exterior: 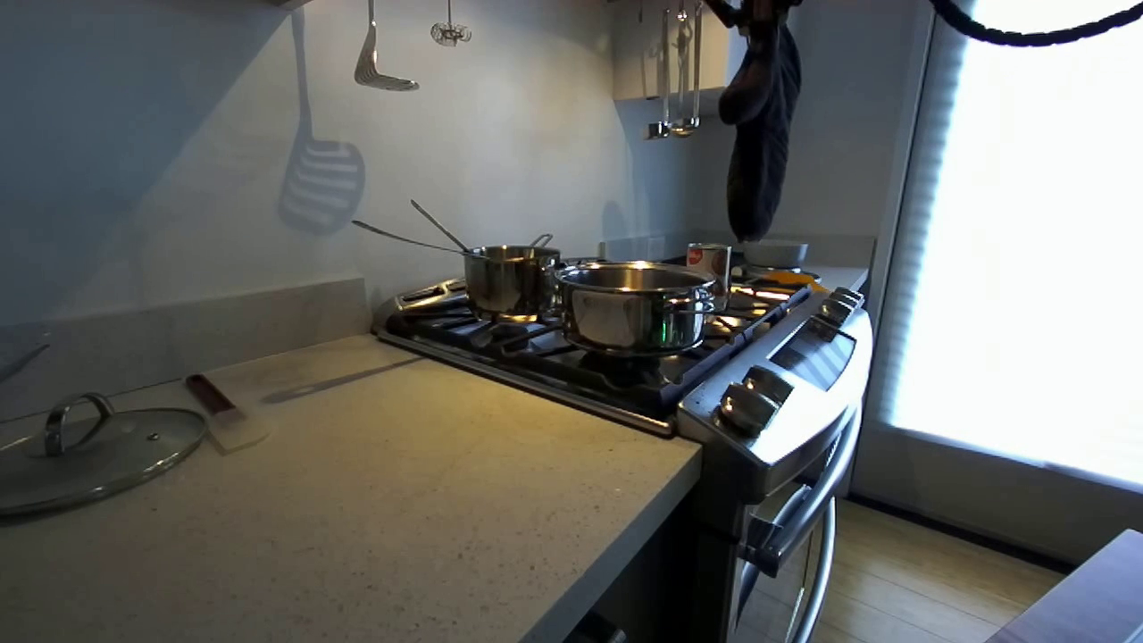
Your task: Hang the black oven mitts on the hook above
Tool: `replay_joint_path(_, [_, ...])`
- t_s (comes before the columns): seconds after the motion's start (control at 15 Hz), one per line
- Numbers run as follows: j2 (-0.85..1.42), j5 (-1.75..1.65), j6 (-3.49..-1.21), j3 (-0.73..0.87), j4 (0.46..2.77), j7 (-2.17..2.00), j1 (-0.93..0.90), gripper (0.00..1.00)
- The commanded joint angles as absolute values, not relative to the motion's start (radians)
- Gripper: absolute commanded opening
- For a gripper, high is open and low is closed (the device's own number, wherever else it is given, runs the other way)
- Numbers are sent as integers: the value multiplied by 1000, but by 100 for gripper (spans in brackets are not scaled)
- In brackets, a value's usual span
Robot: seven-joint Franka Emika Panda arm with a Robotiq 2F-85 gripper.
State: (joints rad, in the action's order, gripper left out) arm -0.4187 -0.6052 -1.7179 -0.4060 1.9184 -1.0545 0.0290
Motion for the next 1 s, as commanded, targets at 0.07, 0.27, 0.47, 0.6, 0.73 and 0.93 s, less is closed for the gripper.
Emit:
replay_joint_path(0.07, [-368, -724, -1693, -399, 1846, -1063, -25, 21])
replay_joint_path(0.27, [-325, -780, -1690, -403, 1796, -1061, -37, 21])
replay_joint_path(0.47, [-316, -784, -1689, -402, 1791, -1061, -38, 21])
replay_joint_path(0.6, [-316, -784, -1688, -402, 1790, -1060, -38, 21])
replay_joint_path(0.73, [-316, -784, -1688, -402, 1788, -1059, -38, 21])
replay_joint_path(0.93, [-266, -844, -1677, -425, 1700, -1008, -55, 5])
